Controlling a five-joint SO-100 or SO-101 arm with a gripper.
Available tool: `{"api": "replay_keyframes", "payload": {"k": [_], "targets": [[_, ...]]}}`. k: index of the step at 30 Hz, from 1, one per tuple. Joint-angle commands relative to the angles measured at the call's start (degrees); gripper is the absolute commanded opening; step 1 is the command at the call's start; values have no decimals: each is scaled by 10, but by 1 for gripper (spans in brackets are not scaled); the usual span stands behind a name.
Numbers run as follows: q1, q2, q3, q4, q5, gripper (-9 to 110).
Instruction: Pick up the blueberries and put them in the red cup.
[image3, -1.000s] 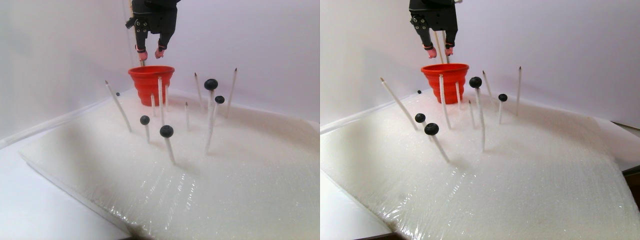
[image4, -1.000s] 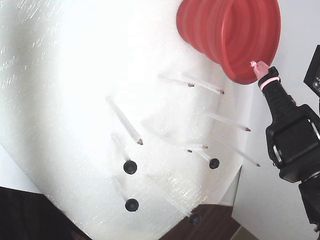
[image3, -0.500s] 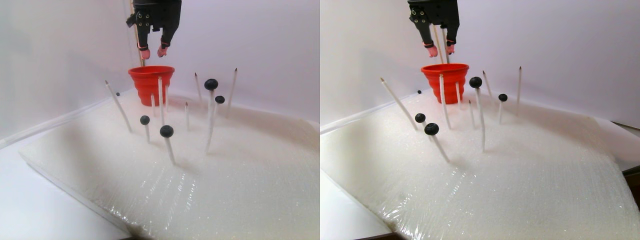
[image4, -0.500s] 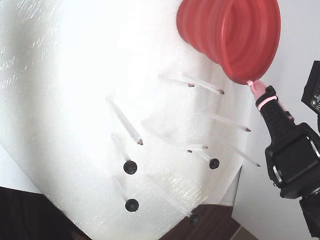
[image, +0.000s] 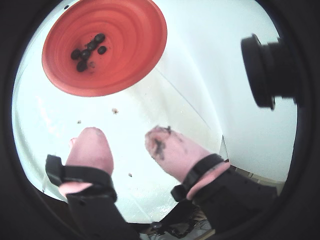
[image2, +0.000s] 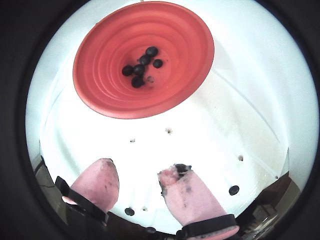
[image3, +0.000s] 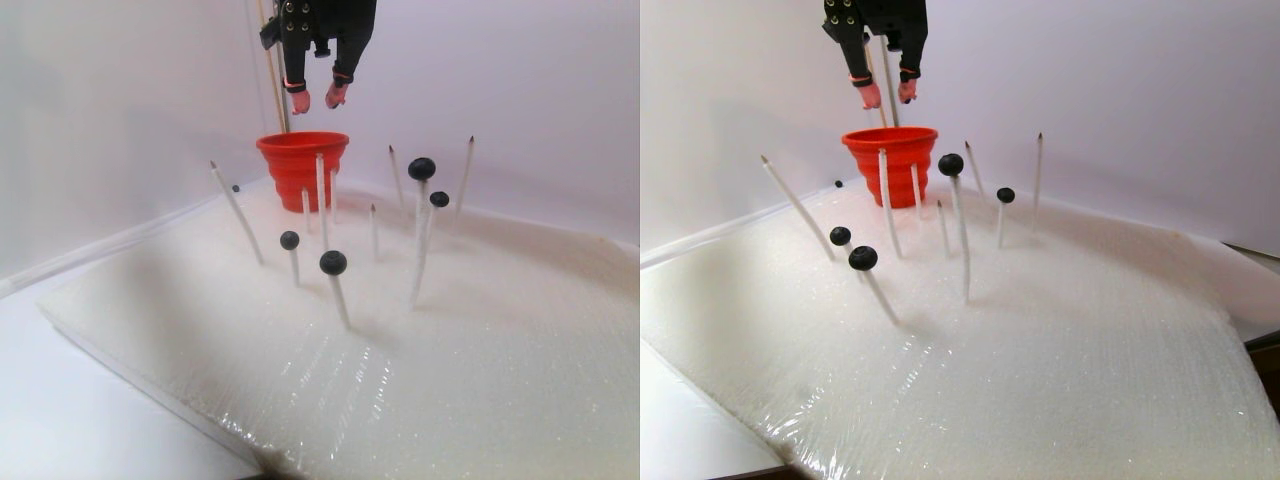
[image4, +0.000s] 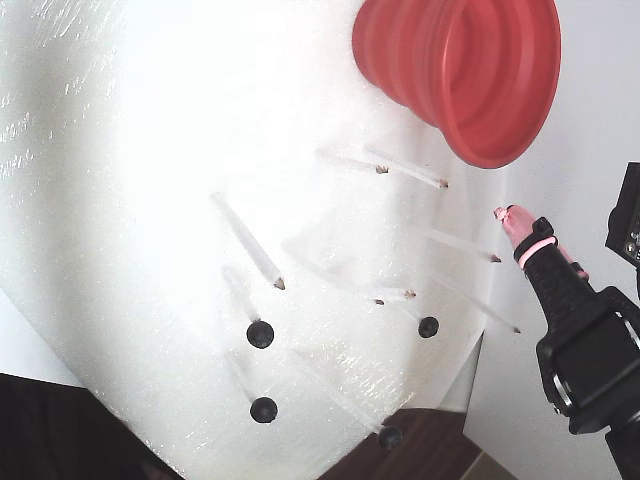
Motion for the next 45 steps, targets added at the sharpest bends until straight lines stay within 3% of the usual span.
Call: {"api": "replay_keyframes", "payload": {"k": [1, 45], "targets": [[5, 81, 1, 18, -4, 16], [120, 198, 44, 130, -25, 15]]}}
